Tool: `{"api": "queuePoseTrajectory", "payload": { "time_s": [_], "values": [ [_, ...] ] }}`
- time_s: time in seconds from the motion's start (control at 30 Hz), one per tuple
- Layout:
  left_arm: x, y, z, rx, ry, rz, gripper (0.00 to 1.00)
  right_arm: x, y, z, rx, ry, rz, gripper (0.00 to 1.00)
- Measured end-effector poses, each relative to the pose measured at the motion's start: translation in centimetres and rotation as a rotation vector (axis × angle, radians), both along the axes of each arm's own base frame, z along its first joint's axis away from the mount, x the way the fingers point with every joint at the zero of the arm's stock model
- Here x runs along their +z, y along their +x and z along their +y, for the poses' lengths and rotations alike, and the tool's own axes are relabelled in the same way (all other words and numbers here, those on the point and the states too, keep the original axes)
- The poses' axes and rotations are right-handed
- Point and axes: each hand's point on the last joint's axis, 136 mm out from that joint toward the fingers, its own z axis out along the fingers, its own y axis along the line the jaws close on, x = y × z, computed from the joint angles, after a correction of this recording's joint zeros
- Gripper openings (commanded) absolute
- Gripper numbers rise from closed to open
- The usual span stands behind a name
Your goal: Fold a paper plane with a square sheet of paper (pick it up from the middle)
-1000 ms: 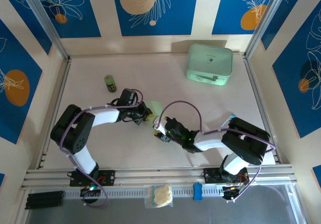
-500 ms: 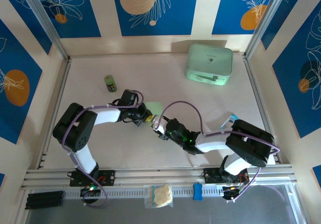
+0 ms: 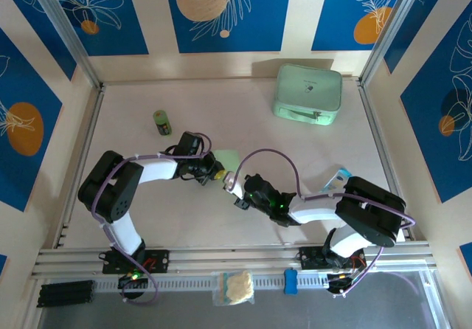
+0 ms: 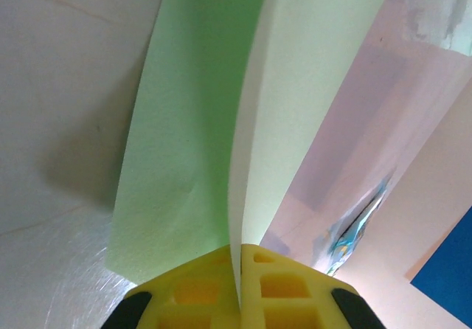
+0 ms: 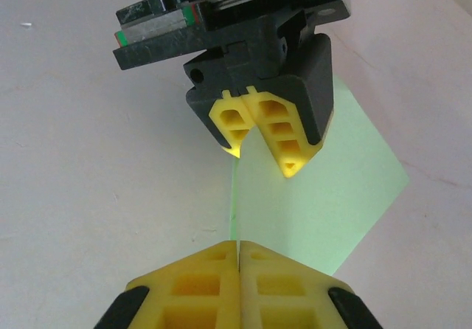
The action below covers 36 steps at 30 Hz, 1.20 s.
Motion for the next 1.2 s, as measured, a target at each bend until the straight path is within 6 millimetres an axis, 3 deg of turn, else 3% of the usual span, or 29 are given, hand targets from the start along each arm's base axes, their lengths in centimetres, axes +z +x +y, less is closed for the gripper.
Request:
{"api": "queuePoseTrajectory", "payload": {
  "time_s": [0.17, 0.33, 0.5, 0.67, 0.9, 1.2],
  "values": [
    [-0.4, 0.0, 0.6, 0.0, 0.027, -0.001, 0.32, -0.3, -0.3, 0.0, 0.006, 0.029, 0.078, 0.02],
    [1.0, 0.8, 2.5, 0.028, 0.052, -0.051, 0.39, -0.4, -0.6, 0.4, 0.009, 0.07, 0.172, 0.01],
    [3.6, 1.9, 3.8, 0.026, 0.07, -0.159, 0.38, -1.4, -0.8, 1.0, -0.003, 0.102, 0.295, 0.0],
    [4.2, 2.7, 3.1, -0.024, 0.071, -0.199, 0.35, -2.6, -0.9, 1.3, -0.026, 0.126, 0.416, 0.0],
    [2.2, 3.1, 0.9, -0.137, 0.101, -0.183, 0.28, -3.1, -0.6, 1.4, -0.066, 0.191, 0.57, 0.0],
    [-0.5, 3.1, 0.5, -0.239, 0.18, -0.136, 0.22, -3.5, -0.4, 1.1, -0.103, 0.24, 0.686, 0.0]
  ]
}}
